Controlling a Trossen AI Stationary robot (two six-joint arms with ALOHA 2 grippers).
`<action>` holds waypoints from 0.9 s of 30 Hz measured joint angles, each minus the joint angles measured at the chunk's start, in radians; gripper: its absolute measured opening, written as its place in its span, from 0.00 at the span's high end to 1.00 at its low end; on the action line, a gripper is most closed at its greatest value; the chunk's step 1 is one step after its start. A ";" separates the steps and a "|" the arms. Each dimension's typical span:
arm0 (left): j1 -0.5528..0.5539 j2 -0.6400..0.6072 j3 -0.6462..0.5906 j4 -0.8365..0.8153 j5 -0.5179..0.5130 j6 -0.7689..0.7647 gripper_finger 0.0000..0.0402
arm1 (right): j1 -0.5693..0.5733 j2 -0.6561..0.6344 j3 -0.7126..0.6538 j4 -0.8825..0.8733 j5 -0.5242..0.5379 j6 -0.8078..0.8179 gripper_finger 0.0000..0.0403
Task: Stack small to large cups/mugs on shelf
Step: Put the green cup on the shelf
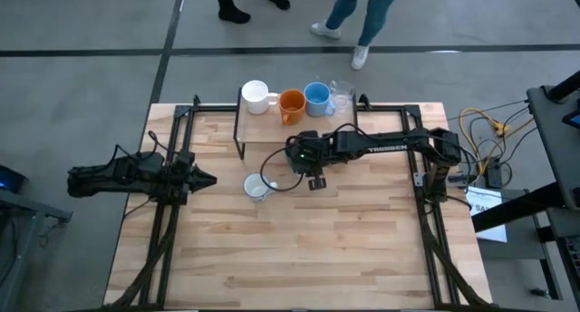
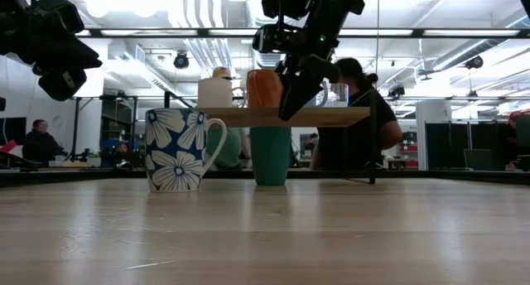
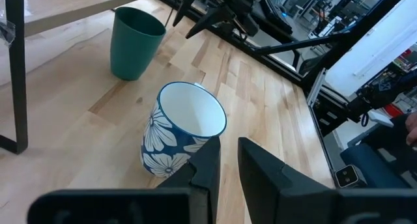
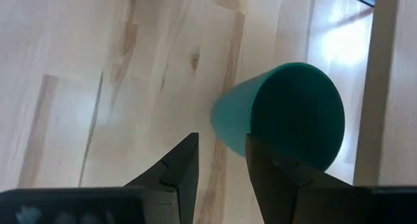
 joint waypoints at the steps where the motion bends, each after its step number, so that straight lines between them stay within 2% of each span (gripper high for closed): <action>1: 0.000 0.000 0.000 0.001 0.000 0.000 0.90 | -0.001 0.000 0.000 0.000 0.003 0.003 0.71; 27: 0.000 0.000 0.000 0.000 0.001 0.000 0.90 | -0.029 0.004 0.000 0.062 0.023 -0.006 0.71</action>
